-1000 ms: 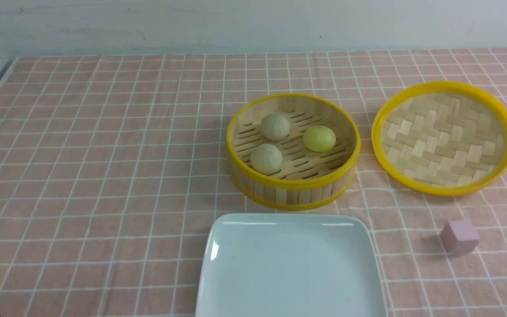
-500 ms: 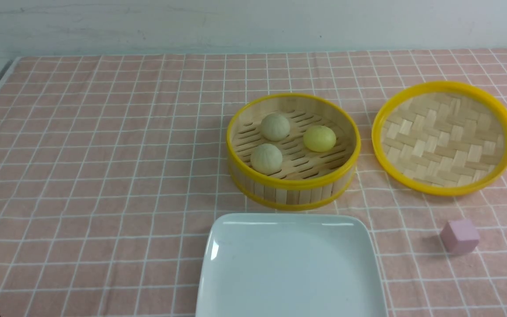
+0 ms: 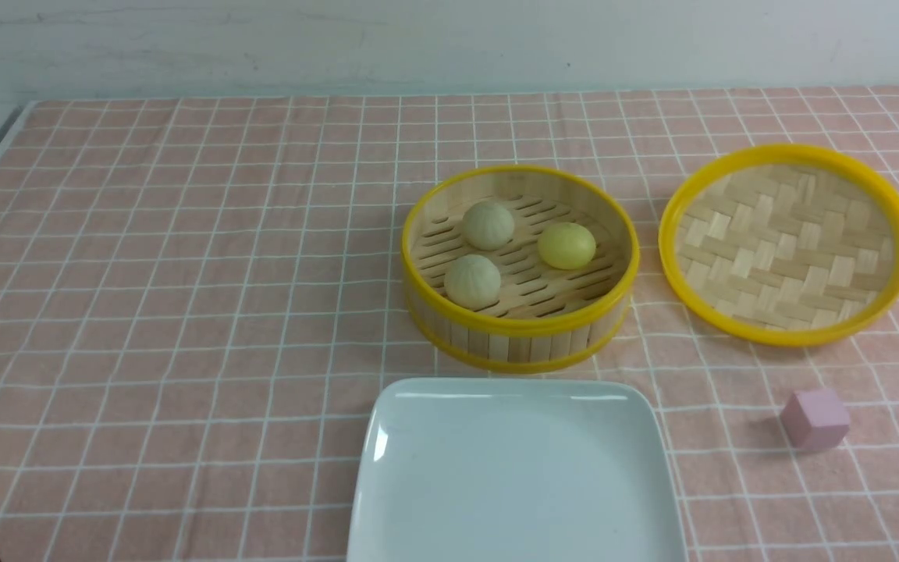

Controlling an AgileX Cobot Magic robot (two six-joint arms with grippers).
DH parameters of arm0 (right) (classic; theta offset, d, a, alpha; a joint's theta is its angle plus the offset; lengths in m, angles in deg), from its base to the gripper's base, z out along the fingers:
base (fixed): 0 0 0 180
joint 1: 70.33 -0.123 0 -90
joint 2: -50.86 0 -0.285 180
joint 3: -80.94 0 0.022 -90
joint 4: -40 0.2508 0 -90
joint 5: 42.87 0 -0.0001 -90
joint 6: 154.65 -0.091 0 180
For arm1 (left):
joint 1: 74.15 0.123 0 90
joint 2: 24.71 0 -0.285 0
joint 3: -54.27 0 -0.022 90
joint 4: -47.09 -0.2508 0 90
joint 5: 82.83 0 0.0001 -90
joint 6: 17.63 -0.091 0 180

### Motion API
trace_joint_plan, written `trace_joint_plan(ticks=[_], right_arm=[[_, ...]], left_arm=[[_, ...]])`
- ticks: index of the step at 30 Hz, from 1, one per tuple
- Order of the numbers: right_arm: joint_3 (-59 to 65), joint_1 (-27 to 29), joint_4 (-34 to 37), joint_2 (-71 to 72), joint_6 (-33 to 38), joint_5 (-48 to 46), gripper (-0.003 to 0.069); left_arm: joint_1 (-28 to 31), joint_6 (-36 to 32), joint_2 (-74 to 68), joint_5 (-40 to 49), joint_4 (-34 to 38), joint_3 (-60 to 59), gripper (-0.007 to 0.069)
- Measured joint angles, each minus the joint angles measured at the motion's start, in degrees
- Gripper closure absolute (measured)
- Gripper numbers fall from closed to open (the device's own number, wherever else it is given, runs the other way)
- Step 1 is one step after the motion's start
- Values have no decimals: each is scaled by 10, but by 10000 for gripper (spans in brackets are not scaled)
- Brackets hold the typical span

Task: Put the steamed buns into the plate on the pink tablecloth.
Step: 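Reach toward a bun in the bamboo steamer with the right gripper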

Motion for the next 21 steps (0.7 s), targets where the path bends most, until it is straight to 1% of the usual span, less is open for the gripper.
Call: trace_joint_plan(ticks=[6,8,9,10,11,12,13,14,15,18,21], right_arm=[[0,0,1,0,0,0,419],[0,0,9,0,-2,0,419],[0,0,39,0,-27,2,419],[0,0,46,0,-27,2,419],[0,0,87,0,-52,4,419],[2,0,162,0,-101,8,419],[2,0,181,0,-107,9,419],[5,0,251,0,-147,15,419],[6,0,290,0,-160,16,419],[6,0,366,0,-179,17,419],[6,0,407,0,-179,19,419]], left_arm=[[0,1,0,0,1,0,384],[0,10,0,0,11,0,384],[0,43,0,0,50,0,384],[0,48,0,0,57,0,384],[0,81,0,-1,101,0,384],[0,141,0,-1,176,0,384],[0,149,0,-1,185,0,384],[0,211,0,1,265,-1,384],[0,240,0,1,301,-1,384],[0,286,0,5,352,-1,384],[0,302,0,5,371,-1,384]])
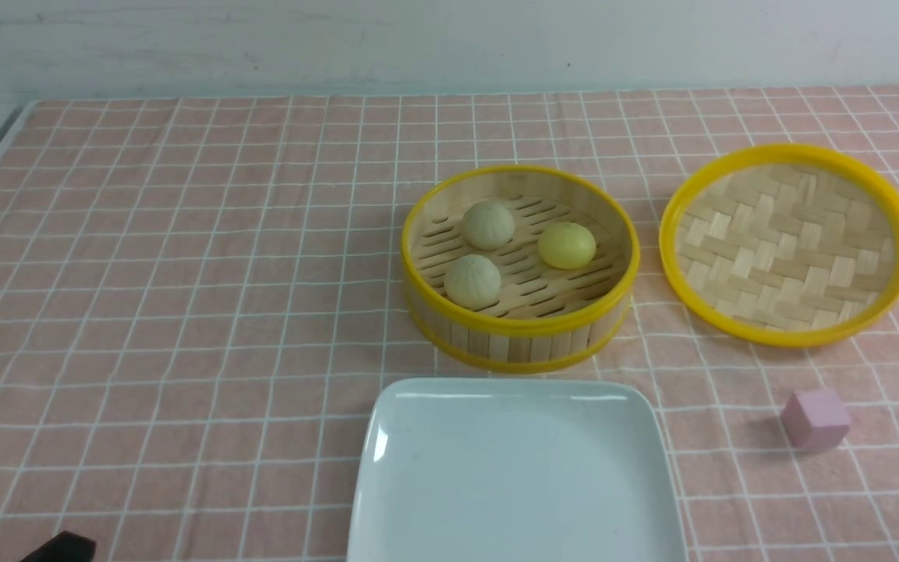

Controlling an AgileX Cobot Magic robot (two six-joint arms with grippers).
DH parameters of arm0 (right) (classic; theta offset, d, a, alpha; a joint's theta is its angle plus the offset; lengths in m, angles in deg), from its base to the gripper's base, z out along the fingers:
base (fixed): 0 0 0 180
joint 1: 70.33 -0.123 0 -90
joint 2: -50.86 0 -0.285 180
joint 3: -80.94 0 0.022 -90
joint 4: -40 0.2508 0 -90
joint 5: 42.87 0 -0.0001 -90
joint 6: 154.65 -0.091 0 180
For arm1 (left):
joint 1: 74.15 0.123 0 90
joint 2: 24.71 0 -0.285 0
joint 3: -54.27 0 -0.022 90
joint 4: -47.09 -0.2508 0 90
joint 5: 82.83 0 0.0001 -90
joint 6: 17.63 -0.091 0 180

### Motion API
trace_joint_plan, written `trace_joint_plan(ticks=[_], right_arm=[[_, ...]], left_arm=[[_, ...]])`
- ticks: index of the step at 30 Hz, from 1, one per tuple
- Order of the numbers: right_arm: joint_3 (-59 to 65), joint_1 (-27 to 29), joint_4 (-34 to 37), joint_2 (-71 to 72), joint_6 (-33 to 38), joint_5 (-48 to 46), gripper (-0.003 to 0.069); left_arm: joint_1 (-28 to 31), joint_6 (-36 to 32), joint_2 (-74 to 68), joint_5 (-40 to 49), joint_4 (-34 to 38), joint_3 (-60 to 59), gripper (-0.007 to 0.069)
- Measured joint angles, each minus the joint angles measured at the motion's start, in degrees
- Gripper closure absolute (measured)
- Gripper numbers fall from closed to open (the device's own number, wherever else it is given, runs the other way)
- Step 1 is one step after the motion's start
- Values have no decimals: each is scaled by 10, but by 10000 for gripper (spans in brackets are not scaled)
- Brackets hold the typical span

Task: Put the steamed buns into the plate on the pink tablecloth.
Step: 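Reach toward a bun in the bamboo steamer with the right gripper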

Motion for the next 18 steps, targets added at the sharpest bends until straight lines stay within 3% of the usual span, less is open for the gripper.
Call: trace_joint_plan(ticks=[5,9,13,14,18], right_arm=[[0,0,14,0,1,2,419],[-20,0,15,0,41,-3,426],[-104,-1,1,-21,156,-7,524],[-145,-1,-12,-57,206,-21,605],[-221,-1,-52,-159,277,-90,671]], left_arm=[[0,-11,0,-4,5,0,389],[0,-69,0,4,15,26,430],[0,-151,-2,12,12,123,556],[0,-192,-23,37,3,173,605],[0,-236,-94,115,-14,230,623]])
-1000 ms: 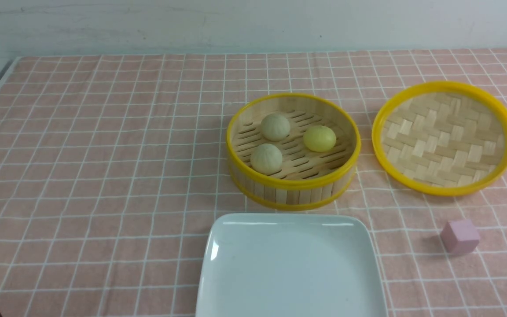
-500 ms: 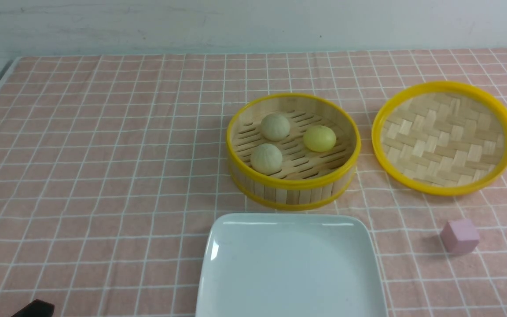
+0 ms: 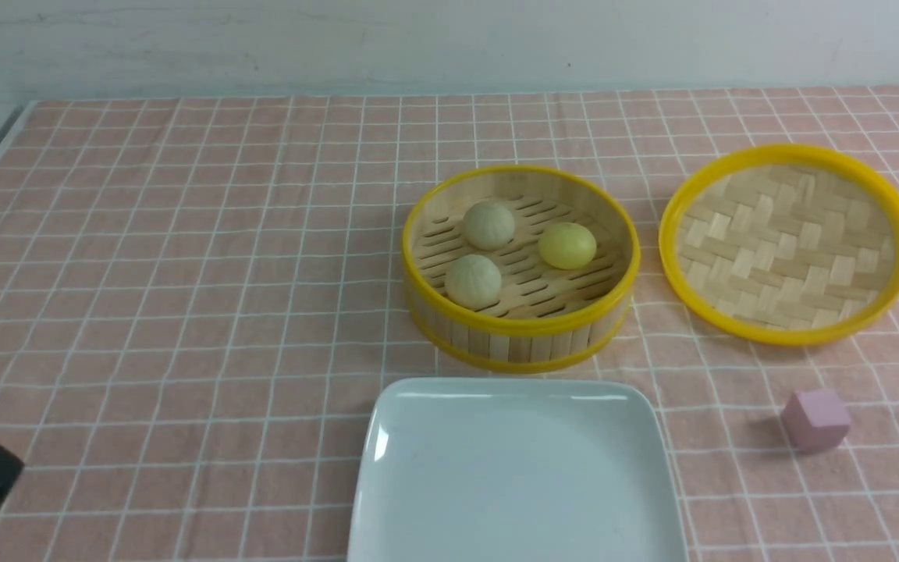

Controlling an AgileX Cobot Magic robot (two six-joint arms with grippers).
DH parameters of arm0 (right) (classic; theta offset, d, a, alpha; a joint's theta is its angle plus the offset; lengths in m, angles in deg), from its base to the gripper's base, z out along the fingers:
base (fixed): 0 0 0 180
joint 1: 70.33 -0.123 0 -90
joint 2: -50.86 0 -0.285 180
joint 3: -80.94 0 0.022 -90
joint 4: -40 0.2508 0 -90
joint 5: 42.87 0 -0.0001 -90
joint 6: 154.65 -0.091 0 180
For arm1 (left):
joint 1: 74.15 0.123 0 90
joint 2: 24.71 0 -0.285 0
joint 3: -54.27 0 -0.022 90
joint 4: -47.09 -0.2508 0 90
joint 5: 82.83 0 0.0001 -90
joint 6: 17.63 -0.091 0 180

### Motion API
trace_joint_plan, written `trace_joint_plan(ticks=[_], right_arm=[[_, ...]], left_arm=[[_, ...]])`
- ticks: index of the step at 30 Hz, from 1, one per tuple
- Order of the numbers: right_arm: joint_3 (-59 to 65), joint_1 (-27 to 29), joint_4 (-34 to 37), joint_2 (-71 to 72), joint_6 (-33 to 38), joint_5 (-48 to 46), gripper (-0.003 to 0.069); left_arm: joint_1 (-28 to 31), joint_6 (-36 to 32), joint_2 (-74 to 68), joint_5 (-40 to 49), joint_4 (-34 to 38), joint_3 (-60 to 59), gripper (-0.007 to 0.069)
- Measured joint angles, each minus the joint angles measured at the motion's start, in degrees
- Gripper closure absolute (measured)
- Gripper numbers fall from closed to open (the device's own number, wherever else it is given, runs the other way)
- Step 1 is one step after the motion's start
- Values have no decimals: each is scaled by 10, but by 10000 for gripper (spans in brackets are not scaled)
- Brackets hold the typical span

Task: Put the steamed buns into the plate on the pink tablecloth.
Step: 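Reach toward a bun in the bamboo steamer with the right gripper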

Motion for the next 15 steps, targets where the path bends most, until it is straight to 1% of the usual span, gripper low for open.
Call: trace_joint_plan(ticks=[1,4,5,6,7,9,10,11,12,13,14,15], right_arm=[[-30,0,-21,-57,10,-47,671],[-89,0,-53,-189,14,-161,671],[-105,0,-55,-233,18,-191,671],[-112,0,-55,-259,20,-203,671],[-137,0,-44,-316,41,-242,671],[-160,-1,-10,-374,84,-270,669],[-178,-7,39,-420,134,-287,668],[-188,-14,68,-449,165,-296,667],[-193,-18,75,-455,181,-300,667],[-201,-25,102,-478,204,-305,667],[-227,-53,147,-528,263,-316,667],[-245,-72,165,-550,284,-319,667]], left_arm=[[0,-14,-49,43,-6,19,623],[0,-53,-143,130,-12,47,623],[0,-69,-174,151,-13,53,623],[0,-79,-192,158,-13,55,623],[0,-101,-231,182,-13,62,623],[0,-123,-271,196,-12,65,623],[0,-140,-302,205,-11,67,623],[0,-150,-321,208,-10,68,623],[0,-150,-321,209,-10,68,623],[0,-158,-338,209,-10,68,623],[0,-167,-363,211,-8,68,623],[0,-171,-373,211,-8,68,623]])
